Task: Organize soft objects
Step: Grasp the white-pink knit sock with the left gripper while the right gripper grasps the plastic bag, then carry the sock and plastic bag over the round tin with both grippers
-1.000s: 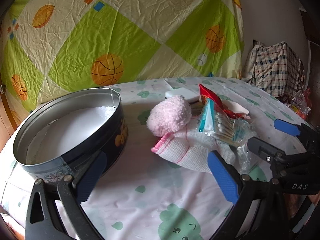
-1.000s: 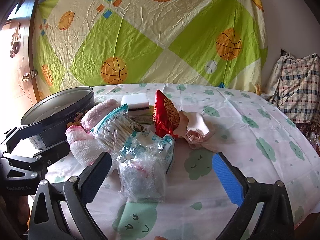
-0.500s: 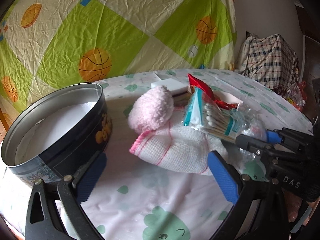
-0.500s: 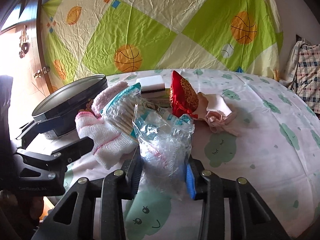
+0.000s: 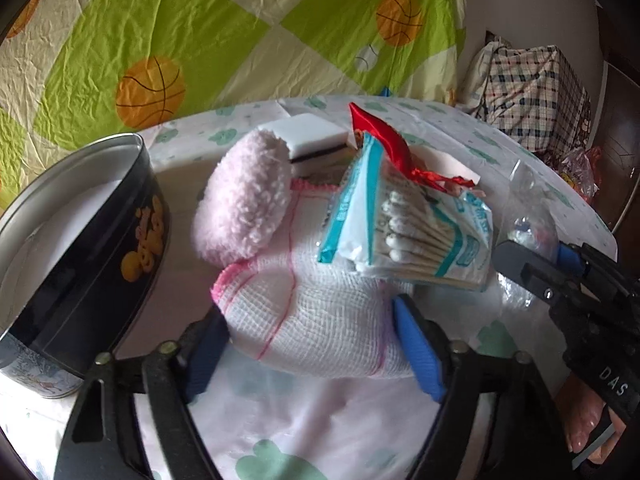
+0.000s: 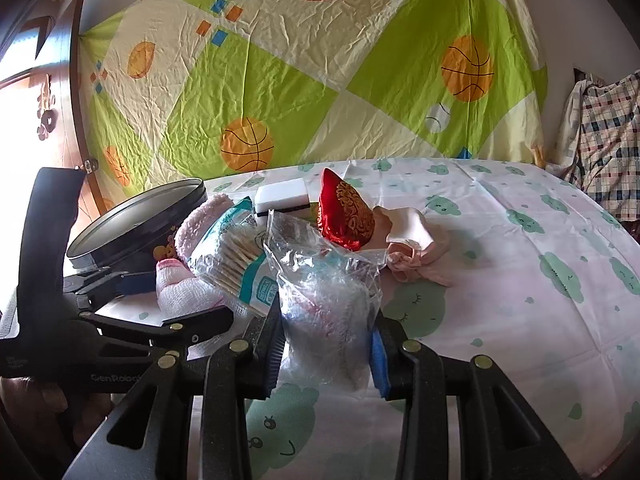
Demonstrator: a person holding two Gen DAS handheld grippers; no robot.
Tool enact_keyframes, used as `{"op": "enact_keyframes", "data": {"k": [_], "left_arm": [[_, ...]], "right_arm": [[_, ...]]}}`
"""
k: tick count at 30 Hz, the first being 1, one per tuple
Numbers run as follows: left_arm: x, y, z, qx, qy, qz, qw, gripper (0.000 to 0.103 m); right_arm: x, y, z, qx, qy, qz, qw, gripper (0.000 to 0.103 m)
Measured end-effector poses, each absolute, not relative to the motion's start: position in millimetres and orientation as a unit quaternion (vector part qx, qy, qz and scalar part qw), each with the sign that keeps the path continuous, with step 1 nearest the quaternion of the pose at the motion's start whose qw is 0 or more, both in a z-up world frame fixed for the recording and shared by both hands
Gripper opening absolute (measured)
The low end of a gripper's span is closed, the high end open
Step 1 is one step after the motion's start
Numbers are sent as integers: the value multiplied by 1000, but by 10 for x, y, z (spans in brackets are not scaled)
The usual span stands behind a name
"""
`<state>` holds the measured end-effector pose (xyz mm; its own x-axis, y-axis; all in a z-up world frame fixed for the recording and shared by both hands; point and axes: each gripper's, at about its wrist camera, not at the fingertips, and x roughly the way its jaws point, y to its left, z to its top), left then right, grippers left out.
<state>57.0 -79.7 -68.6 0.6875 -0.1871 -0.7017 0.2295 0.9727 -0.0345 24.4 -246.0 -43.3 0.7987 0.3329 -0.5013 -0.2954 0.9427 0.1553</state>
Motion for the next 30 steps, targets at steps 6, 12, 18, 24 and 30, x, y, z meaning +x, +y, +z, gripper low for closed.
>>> {"op": "enact_keyframes", "data": {"k": [6,12,18,24,30], "left_arm": [[456,-720,-670,11,360,-131,923,29],[331,-560,-480,-2,315,-115,942,23],[213,-474,-252,-1,264,-106,959,23],[130,-355,-139,-10,236,-94,967,23],[44,-276,-77,-9,215,-83,973,23]], "right_arm": [[221,-2500,-408,38,261,163,951,39],[157,-2477,-334,36,238,165,957,39],[121,-2443,-299,36,223,169,959,39],[100,-2443,-288,37,215,171,961,39],[89,-2438,-285,40,211,172,962,38]]}}
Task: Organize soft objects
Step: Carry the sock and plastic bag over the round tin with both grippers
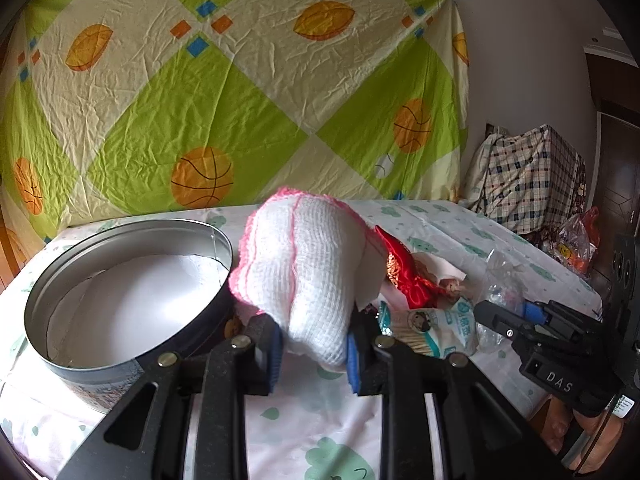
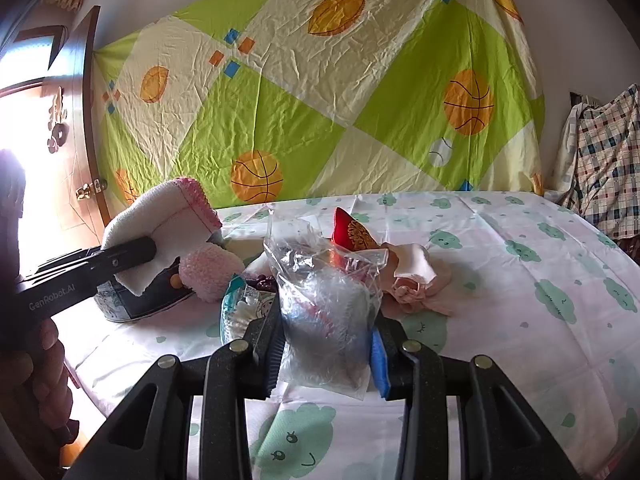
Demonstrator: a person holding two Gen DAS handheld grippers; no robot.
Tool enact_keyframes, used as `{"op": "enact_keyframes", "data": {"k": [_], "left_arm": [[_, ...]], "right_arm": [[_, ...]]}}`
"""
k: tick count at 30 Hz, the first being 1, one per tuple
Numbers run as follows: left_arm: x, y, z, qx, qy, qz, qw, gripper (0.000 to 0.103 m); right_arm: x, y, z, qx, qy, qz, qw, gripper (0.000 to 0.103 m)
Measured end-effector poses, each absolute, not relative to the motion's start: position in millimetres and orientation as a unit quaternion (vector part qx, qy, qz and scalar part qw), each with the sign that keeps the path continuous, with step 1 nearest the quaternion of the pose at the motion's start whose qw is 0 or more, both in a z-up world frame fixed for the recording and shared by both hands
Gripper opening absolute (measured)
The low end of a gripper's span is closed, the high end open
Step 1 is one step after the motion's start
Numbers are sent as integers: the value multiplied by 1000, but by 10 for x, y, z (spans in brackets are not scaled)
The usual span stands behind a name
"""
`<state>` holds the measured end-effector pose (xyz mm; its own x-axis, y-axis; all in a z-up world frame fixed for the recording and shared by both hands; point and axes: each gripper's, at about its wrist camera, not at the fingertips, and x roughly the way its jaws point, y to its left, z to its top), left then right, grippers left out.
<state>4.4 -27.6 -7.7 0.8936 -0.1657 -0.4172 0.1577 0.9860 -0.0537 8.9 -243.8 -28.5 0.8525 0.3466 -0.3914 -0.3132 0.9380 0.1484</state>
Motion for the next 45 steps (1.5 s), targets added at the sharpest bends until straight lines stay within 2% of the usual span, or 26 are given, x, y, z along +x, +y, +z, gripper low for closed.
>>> {"op": "enact_keyframes", "data": {"k": [18,45], "left_arm": [[-47,170,-29,-44,190,-33,980,23],[167,861,-111,-58,205,33,976,23]], "right_arm": [[81,-2285,-210,26,196,192,961,38],[474,-1442,127,-18,193,280,940,38]]}}
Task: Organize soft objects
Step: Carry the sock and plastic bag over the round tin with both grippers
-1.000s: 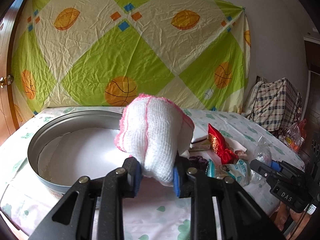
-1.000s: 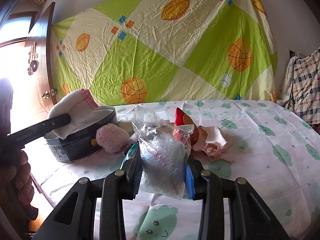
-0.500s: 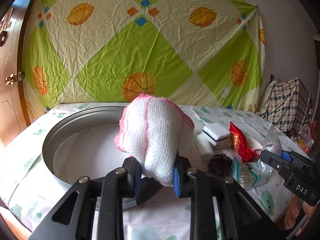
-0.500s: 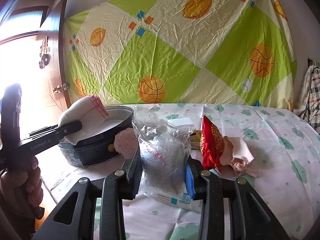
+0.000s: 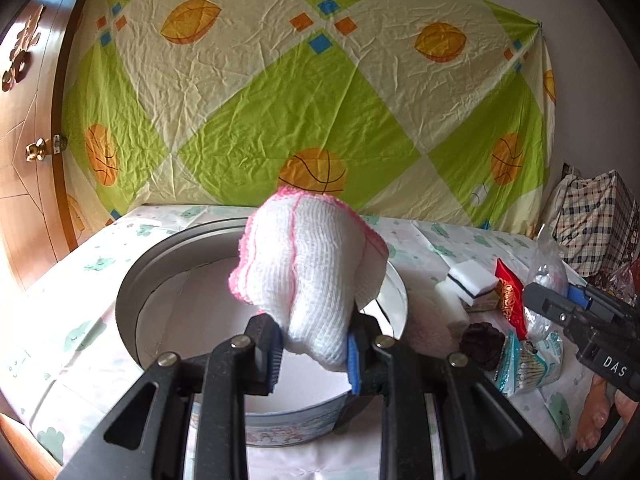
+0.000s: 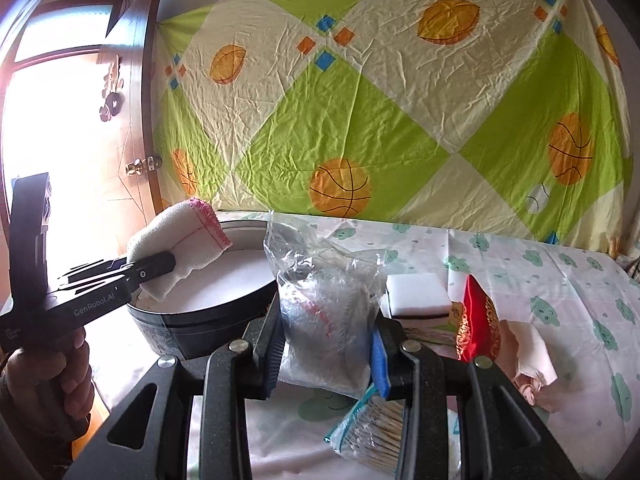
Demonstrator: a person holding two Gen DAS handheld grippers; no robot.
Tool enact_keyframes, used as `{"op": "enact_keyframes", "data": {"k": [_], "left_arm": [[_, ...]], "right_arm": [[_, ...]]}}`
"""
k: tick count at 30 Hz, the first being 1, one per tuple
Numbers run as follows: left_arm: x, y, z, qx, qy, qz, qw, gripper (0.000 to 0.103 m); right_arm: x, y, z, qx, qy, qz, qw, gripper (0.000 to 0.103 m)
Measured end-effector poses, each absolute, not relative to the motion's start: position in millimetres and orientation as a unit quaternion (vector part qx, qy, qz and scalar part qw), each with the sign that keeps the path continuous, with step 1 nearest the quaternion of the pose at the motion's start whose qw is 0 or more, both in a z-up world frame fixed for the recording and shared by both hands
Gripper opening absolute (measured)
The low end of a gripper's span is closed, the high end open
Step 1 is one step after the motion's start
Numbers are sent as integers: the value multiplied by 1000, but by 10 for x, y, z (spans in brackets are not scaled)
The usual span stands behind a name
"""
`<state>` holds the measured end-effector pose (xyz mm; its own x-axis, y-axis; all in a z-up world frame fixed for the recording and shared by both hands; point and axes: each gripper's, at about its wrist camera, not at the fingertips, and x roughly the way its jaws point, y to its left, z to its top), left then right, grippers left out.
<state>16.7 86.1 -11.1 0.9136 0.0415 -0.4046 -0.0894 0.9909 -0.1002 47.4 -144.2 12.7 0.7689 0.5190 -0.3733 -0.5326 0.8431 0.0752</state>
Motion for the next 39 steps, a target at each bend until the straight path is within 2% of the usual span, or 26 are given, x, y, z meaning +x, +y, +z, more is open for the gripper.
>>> {"op": "enact_keyframes", "data": {"k": [39], "left_arm": [[790,1468,-91,-48,266,70,960,23]], "right_arm": [[1454,-370,491,-65,236,330,912,38]]}}
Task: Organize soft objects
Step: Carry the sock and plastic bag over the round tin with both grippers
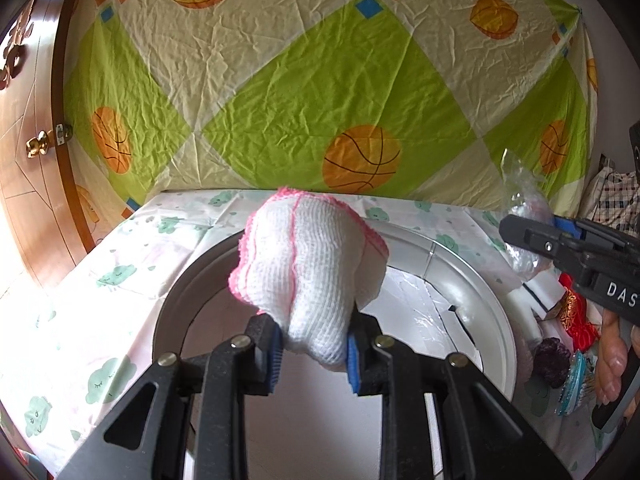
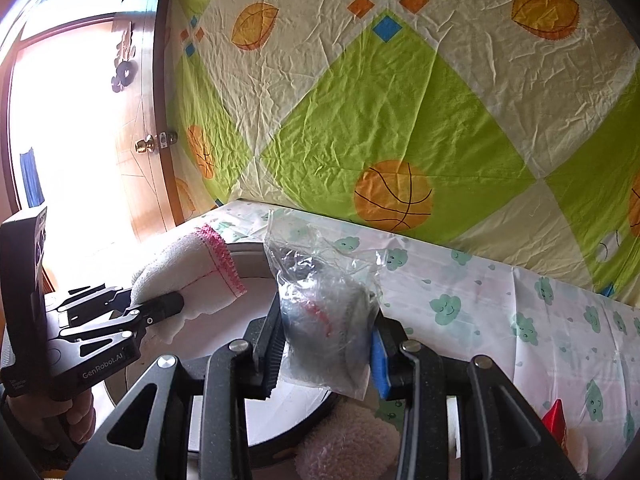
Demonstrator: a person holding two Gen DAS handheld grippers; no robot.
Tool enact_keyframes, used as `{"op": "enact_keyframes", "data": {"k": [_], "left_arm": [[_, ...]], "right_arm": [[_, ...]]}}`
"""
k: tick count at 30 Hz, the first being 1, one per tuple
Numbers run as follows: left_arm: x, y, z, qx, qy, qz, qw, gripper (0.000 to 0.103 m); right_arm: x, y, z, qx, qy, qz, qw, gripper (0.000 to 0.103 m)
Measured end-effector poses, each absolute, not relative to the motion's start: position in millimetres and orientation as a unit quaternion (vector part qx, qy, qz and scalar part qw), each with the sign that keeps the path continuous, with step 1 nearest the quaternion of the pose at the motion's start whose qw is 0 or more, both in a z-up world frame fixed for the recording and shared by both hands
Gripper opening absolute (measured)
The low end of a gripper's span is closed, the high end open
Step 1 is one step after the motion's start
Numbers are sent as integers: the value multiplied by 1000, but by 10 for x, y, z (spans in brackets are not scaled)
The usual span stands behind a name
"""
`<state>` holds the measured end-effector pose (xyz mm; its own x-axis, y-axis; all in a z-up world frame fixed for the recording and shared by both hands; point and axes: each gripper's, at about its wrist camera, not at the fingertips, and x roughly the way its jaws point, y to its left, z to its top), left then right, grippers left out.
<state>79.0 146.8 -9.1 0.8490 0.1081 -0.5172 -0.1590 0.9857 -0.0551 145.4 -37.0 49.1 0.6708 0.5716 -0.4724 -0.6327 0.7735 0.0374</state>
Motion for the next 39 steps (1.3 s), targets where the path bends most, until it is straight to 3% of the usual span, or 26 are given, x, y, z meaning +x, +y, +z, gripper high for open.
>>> {"op": "enact_keyframes", "data": {"k": [24,39], "left_arm": [[1129,1633,-23,-36,303,75,949,23],[1418,1809,11,-41,368,66,927,24]], "right_arm": [[1804,86,506,-94,257,325,905,39],[2029,388,379,-129,308,327,884,39]]}}
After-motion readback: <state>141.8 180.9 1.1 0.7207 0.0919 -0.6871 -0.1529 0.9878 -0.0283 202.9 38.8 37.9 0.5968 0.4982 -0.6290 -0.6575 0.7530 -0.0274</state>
